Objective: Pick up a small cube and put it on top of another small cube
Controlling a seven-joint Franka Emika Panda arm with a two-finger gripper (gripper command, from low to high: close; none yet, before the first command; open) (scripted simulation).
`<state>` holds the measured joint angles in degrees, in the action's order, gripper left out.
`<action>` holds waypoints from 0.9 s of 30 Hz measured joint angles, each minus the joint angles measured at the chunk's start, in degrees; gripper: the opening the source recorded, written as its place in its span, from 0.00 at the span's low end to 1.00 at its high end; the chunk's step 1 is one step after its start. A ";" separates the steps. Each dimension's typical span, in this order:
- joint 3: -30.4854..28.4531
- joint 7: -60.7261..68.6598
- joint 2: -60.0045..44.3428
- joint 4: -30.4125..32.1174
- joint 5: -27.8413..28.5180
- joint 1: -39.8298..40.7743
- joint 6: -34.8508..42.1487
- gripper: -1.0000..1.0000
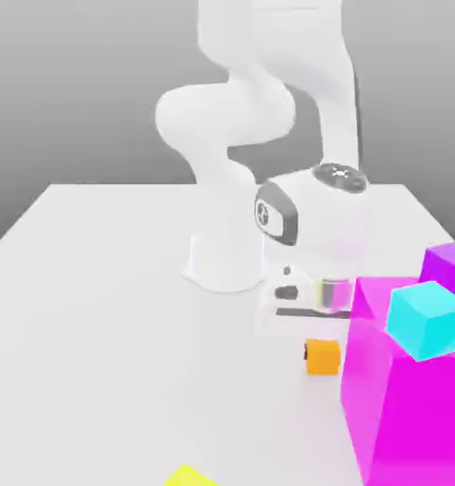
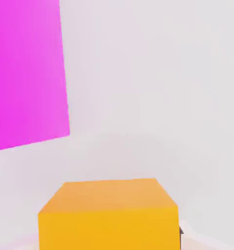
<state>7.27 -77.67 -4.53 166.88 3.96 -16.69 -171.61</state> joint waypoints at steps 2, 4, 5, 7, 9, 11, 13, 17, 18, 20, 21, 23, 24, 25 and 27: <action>0.57 2.12 3.89 0.84 -3.23 -0.46 3.11 0.00; 2.34 1.44 5.51 0.76 -3.52 -0.80 6.25 0.00; 3.73 1.31 5.68 -0.12 -3.15 -3.04 8.22 0.00; 4.99 2.53 5.76 -3.04 -2.46 -7.44 12.83 0.00; 5.62 4.48 5.72 -6.45 -1.98 -9.37 17.69 0.00; 6.63 6.67 5.65 -10.00 -1.65 -11.58 22.68 0.00; 7.66 8.99 5.56 -13.57 -1.45 -14.21 27.68 0.00; 9.53 13.77 5.36 -20.73 -1.23 -19.30 37.65 0.00; 10.08 14.90 5.30 -22.52 -1.18 -20.45 40.17 0.00; 9.63 18.69 5.51 -26.23 -1.36 -23.26 44.49 0.00; 8.72 20.96 5.71 -28.12 -1.49 -23.86 46.43 0.00; 6.85 25.72 6.16 -31.90 -1.77 -21.87 50.18 0.00; 6.05 28.13 6.43 -33.58 -1.93 -20.40 51.64 0.00; 5.32 30.58 6.75 -35.09 -2.14 -19.01 52.78 0.00; 3.80 35.49 7.40 -37.96 -2.57 -16.40 54.74 0.00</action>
<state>11.07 -42.18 2.87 128.92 1.39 -33.09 -116.86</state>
